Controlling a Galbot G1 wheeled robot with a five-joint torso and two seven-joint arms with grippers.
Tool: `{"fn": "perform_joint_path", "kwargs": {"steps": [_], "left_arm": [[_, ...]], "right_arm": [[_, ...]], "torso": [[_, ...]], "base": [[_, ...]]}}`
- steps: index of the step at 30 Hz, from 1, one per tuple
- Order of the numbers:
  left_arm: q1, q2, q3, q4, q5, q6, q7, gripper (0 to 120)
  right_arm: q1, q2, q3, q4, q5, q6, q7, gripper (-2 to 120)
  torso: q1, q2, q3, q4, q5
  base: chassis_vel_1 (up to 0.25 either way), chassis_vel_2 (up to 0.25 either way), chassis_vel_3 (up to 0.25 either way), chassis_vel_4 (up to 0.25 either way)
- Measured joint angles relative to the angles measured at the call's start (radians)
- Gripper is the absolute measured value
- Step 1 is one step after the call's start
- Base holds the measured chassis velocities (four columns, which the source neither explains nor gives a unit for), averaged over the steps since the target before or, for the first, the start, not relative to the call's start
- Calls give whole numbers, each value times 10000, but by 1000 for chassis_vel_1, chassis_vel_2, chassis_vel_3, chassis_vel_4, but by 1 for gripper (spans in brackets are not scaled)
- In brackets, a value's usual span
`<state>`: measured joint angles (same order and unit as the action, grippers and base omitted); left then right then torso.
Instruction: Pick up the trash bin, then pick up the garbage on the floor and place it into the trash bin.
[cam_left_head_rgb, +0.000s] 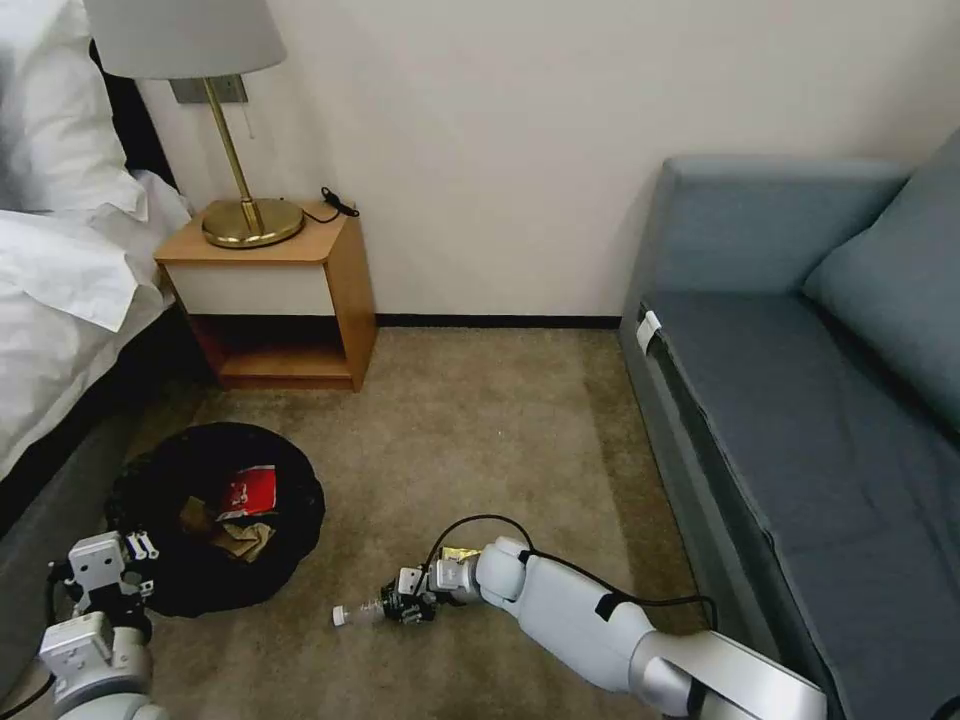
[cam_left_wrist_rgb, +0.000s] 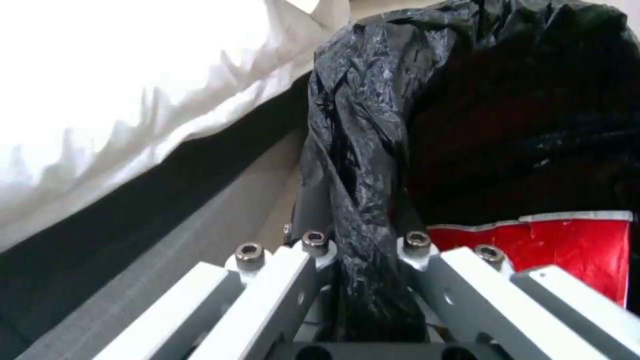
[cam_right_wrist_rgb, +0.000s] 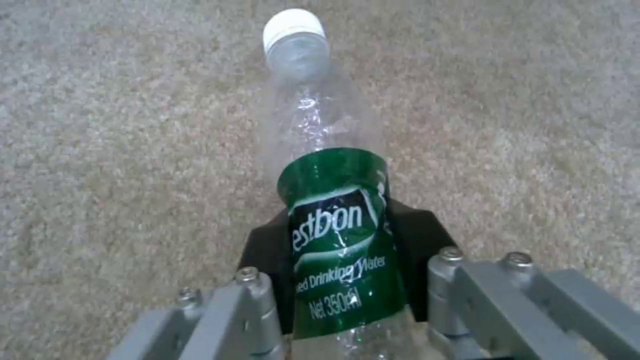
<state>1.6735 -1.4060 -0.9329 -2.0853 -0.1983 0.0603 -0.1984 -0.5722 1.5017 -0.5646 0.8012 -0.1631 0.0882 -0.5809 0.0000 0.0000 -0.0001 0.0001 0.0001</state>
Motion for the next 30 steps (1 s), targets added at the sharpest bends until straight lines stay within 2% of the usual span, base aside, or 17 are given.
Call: {"fn": "perform_joint_path", "kwargs": {"steps": [14, 18, 23, 24, 28, 30], "left_arm": [[-45, 86, 57, 119, 31, 12, 175, 3], [69, 168, 20, 98, 12, 8, 205, 3], [146, 297, 16, 7, 7, 19, 215, 3], [151, 337, 28, -29, -11, 25, 221, 3], [4, 447, 76, -27, -133, -92, 346, 3], [-38, 456, 88, -16, -139, -108, 360, 3]], "right_arm": [[-175, -241, 820, 255, -161, 339, -306, 30], [-220, -501, 1288, 823, 416, 239, -292, 30], [-230, -763, 2220, 1500, 924, 21, -391, 30], [-229, -849, 2851, 1649, 1001, 29, -470, 30], [-82, -923, 4211, 1543, 824, 311, -573, 30], [-40, -921, 4417, 1535, 863, 322, -574, 30]], "torso": [[0, 0, 2, -1, -4], [0, -1, 2, 0, -1], [0, 0, 1, -1, 1], [0, 0, 1, 0, 1], [0, -1, 2, -2, 1], [0, 0, 2, -3, 1]], "base": [[0, 0, 0, 0], [0, 0, 0, 0], [0, 0, 0, 0], [0, 0, 0, 0], [0, 0, 0, 0], [0, 0, 0, 0]]}}
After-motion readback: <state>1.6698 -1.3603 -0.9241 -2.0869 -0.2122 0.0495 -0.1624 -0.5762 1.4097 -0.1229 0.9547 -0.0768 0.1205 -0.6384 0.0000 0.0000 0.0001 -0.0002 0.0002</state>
